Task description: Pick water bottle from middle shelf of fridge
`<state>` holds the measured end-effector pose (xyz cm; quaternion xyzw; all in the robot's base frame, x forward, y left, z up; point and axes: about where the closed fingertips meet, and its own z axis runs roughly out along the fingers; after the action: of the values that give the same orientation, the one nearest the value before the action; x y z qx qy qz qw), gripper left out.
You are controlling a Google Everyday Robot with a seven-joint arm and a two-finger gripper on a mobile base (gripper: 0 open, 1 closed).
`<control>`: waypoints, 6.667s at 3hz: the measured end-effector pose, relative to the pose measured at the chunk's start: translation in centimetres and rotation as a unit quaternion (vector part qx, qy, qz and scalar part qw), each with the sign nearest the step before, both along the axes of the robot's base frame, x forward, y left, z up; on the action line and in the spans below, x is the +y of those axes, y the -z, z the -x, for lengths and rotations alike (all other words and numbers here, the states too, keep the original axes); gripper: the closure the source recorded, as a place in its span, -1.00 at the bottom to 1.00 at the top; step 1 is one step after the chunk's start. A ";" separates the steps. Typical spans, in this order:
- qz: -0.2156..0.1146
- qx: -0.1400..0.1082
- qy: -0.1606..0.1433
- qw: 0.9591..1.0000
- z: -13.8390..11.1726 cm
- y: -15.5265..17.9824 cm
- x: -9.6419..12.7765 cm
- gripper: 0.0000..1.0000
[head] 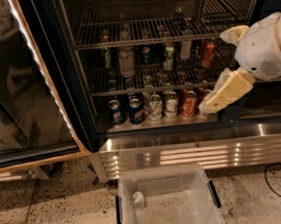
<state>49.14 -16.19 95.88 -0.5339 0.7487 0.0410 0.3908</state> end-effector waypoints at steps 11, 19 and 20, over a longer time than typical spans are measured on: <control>-0.323 -0.071 0.162 0.930 -21.3 12.6 9.0 -1.00; -0.389 -0.082 0.197 0.896 -41.5 18.0 17.7 -1.00; -0.389 -0.082 0.197 0.896 -41.5 18.0 17.7 -1.00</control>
Offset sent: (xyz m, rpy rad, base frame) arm 0.1179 0.0391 -0.0628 0.3850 -0.1367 -0.2759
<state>90.65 1.48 77.89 -0.1825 0.7280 0.2069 0.6276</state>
